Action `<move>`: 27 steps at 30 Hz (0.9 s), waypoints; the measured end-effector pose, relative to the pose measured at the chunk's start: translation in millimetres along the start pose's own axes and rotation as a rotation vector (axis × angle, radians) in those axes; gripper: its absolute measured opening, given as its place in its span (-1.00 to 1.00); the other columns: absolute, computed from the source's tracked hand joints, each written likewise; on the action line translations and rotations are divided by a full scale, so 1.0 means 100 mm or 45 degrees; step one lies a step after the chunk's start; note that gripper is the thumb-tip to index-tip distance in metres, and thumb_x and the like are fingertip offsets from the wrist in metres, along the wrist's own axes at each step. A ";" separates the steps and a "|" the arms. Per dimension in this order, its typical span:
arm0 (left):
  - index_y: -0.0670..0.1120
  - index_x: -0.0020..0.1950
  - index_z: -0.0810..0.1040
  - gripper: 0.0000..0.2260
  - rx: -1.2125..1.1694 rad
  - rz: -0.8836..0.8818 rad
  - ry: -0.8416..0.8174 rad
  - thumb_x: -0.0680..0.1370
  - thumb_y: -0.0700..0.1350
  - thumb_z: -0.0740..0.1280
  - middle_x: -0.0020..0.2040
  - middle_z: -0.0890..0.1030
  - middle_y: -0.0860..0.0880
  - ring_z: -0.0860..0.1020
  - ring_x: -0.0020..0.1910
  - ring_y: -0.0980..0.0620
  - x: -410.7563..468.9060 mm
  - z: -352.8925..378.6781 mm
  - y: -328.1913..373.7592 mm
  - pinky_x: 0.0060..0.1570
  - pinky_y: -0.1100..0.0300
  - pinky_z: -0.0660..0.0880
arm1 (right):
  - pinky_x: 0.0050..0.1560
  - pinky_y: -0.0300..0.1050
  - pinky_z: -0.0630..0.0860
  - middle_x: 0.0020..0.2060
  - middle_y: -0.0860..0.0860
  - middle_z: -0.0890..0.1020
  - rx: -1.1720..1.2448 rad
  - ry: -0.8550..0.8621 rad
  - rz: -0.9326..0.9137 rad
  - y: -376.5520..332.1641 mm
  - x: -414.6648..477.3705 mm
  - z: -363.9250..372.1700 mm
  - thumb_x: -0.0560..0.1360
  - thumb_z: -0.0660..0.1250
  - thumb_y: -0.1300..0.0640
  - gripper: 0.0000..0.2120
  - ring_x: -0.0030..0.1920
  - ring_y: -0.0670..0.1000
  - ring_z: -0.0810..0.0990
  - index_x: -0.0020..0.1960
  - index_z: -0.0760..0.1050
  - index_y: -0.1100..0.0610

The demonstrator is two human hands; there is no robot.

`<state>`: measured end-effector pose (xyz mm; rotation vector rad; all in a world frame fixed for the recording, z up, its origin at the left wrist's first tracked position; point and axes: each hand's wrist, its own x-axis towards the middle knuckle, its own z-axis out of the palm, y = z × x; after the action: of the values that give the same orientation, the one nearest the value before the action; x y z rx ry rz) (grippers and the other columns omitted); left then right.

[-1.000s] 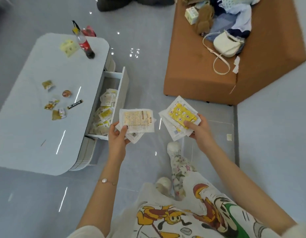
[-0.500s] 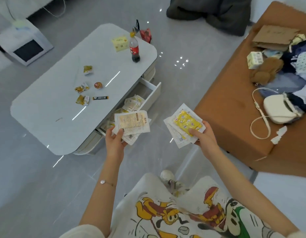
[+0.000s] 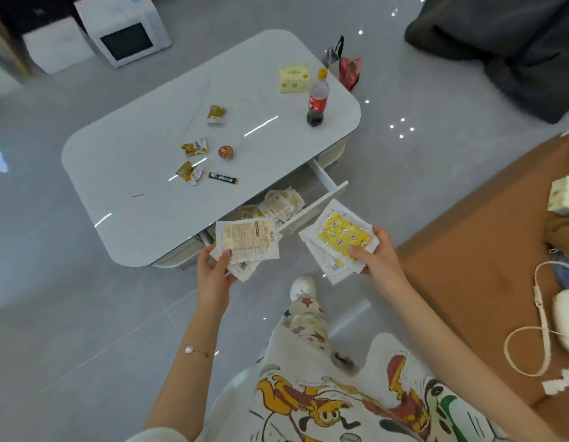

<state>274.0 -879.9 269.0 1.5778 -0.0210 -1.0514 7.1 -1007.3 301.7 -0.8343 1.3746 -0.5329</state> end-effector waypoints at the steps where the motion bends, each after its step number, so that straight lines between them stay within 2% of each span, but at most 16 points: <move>1: -0.06 0.13 0.40 -0.86 -0.007 -0.016 0.021 0.62 -0.27 0.22 0.06 0.61 -0.08 0.63 -0.04 -0.04 0.10 0.04 0.01 -0.24 0.13 0.62 | -0.10 0.01 0.59 0.18 0.09 0.57 -0.026 -0.013 0.003 -0.07 0.13 0.03 0.46 0.41 0.30 -0.51 0.15 0.12 0.59 0.29 0.30 0.06; 7: -0.13 0.34 0.34 -0.71 -0.100 -0.151 0.198 0.62 -0.26 0.22 0.20 0.57 -0.15 0.62 0.02 -0.07 0.59 0.18 0.08 -0.06 -0.02 0.58 | -0.11 -0.01 0.58 0.15 0.05 0.57 -0.074 -0.042 0.035 -0.46 0.68 0.22 0.46 0.41 0.30 -0.52 0.11 0.08 0.59 0.25 0.29 0.01; 10: -0.11 0.23 0.37 -0.80 -0.142 -0.179 0.253 0.62 -0.27 0.21 0.15 0.57 -0.12 0.62 0.01 -0.05 0.79 0.18 0.10 -0.04 -0.02 0.58 | -0.14 -0.06 0.55 0.15 0.02 0.58 -0.090 -0.041 0.059 -0.61 0.96 0.31 0.47 0.40 0.29 -0.52 0.09 0.06 0.60 0.28 0.30 0.02; 12: -0.05 0.11 0.41 -0.86 -0.170 -0.221 0.288 0.62 -0.27 0.20 0.12 0.58 -0.10 0.62 0.00 -0.05 0.94 0.16 0.07 -0.02 -0.03 0.57 | -0.10 -0.05 0.54 0.17 0.01 0.58 -0.125 -0.047 0.095 -0.64 1.20 0.36 0.47 0.40 0.27 -0.47 0.11 0.05 0.59 0.35 0.28 0.03; 14: -0.03 0.09 0.42 -0.85 -0.175 -0.261 0.334 0.62 -0.28 0.21 0.13 0.59 -0.11 0.62 0.01 -0.06 1.11 0.13 -0.03 -0.08 0.00 0.58 | -0.05 -0.01 0.55 0.19 0.00 0.57 -0.176 -0.049 0.137 -0.59 1.48 0.41 0.48 0.40 0.26 -0.43 0.14 0.06 0.58 0.39 0.25 0.04; 17: -0.12 0.19 0.40 -0.81 -0.153 -0.352 0.425 0.61 -0.30 0.21 0.20 0.56 -0.18 0.61 0.05 -0.12 1.51 0.07 -0.42 -0.17 0.05 0.59 | 0.03 0.03 0.55 0.21 0.05 0.55 -0.274 -0.048 0.202 -0.32 2.04 0.52 0.47 0.39 0.30 -0.41 0.17 0.09 0.56 0.41 0.24 0.06; 21: -0.09 0.20 0.41 -0.79 -0.165 -0.518 0.563 0.61 -0.30 0.21 0.26 0.53 -0.21 0.57 0.08 -0.17 2.15 0.03 -1.19 -0.18 0.04 0.57 | 0.18 0.09 0.50 0.23 0.10 0.54 -0.461 -0.085 0.313 0.33 2.98 0.72 0.45 0.39 0.35 -0.44 0.18 0.11 0.55 0.36 0.28 0.05; 23: -0.08 0.24 0.41 -0.76 -0.207 -0.556 0.629 0.61 -0.31 0.21 0.25 0.53 -0.19 0.55 0.11 -0.18 2.54 0.01 -1.58 -0.15 0.02 0.56 | 0.13 0.03 0.50 0.25 0.10 0.53 -0.550 -0.123 0.331 0.69 3.49 0.86 0.45 0.39 0.34 -0.41 0.20 0.11 0.53 0.39 0.27 0.06; 27: -0.09 0.21 0.38 -0.77 -0.246 -0.551 0.713 0.61 -0.32 0.21 0.27 0.51 -0.19 0.56 0.13 -0.16 3.32 -0.05 -2.21 -0.06 0.02 0.55 | 0.00 -0.09 0.48 0.14 0.02 0.54 -0.692 -0.172 0.335 1.32 4.44 1.15 0.46 0.36 0.37 -0.44 0.14 0.06 0.54 0.37 0.29 0.08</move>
<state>361.0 -984.1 -106.6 1.6842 0.8088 -0.8641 167.6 -1240.5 -82.1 -1.0779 1.4955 0.1118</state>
